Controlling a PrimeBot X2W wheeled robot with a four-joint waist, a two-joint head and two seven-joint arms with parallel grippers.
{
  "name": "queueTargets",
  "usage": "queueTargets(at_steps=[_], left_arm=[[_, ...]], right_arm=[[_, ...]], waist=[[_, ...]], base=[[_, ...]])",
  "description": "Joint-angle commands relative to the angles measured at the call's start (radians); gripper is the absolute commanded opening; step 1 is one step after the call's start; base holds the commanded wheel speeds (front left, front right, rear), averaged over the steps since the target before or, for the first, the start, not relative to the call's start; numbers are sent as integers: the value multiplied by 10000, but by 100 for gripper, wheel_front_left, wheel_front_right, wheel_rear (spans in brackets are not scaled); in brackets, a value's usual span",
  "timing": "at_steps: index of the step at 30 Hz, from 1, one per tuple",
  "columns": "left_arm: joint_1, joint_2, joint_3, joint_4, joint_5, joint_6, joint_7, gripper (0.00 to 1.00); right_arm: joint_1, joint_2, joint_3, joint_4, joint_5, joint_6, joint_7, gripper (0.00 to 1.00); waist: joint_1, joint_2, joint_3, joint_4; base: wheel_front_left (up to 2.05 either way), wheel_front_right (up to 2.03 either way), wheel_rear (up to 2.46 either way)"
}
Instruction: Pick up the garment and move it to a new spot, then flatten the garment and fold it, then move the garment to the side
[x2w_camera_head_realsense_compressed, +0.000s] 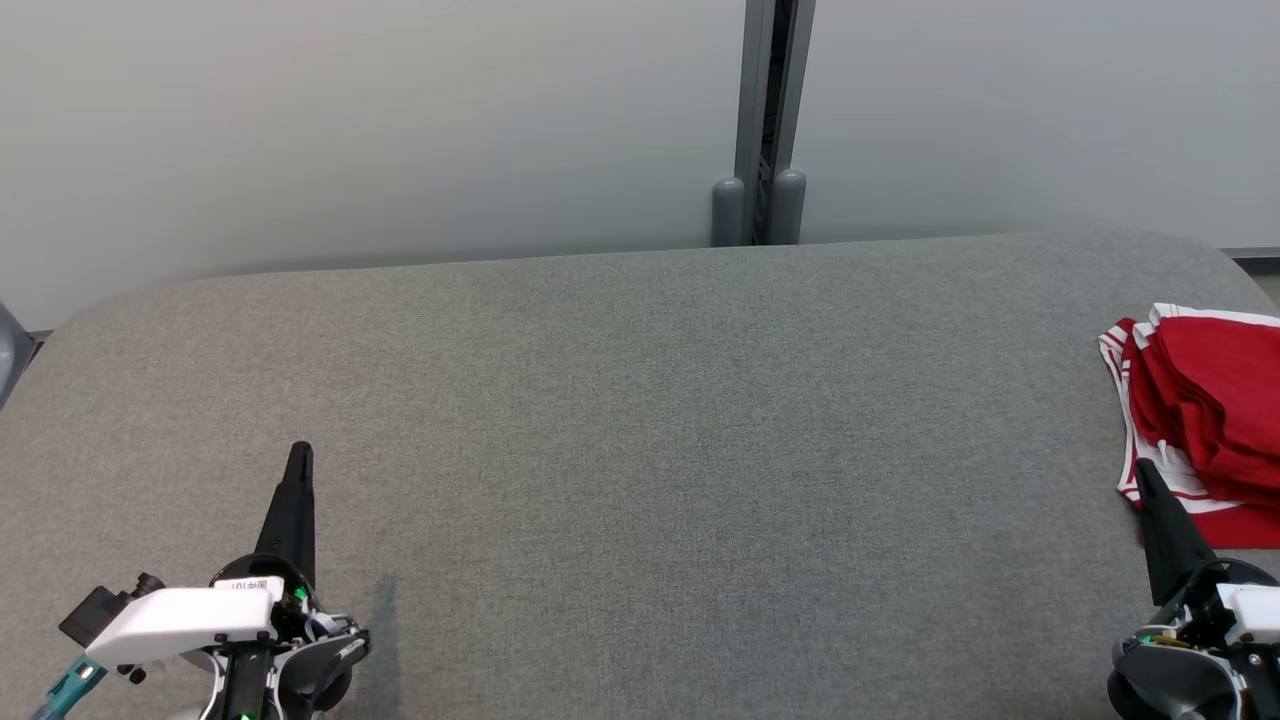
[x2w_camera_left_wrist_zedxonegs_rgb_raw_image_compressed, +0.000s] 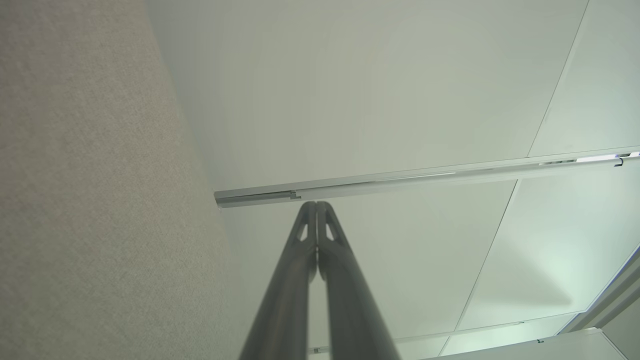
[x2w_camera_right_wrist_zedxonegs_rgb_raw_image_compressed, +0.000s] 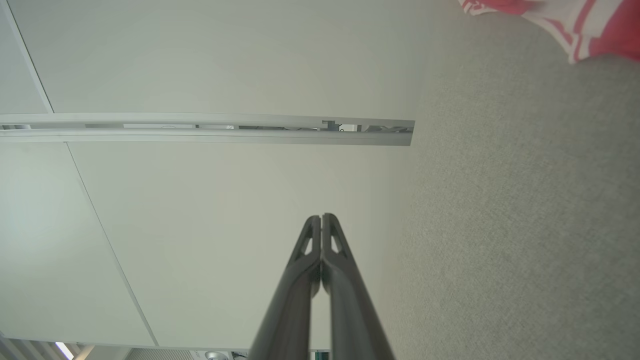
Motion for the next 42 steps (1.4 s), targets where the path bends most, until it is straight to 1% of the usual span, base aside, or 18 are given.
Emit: queueTargets(at_steps=[1, 42], left_arm=[[-141, 7, 52, -6, 40, -40, 37, 0], [-143, -38, 136, -3, 104, -40, 94, 0]], right_arm=[[-122, -95, -7, 23, 56, 4, 10, 0], [-119, -95, -5, 24, 56, 4, 8, 0]], waist=[[0, 0, 0, 1], [0, 0, 0, 1]], base=[[0, 0, 0], [0, 0, 0]])
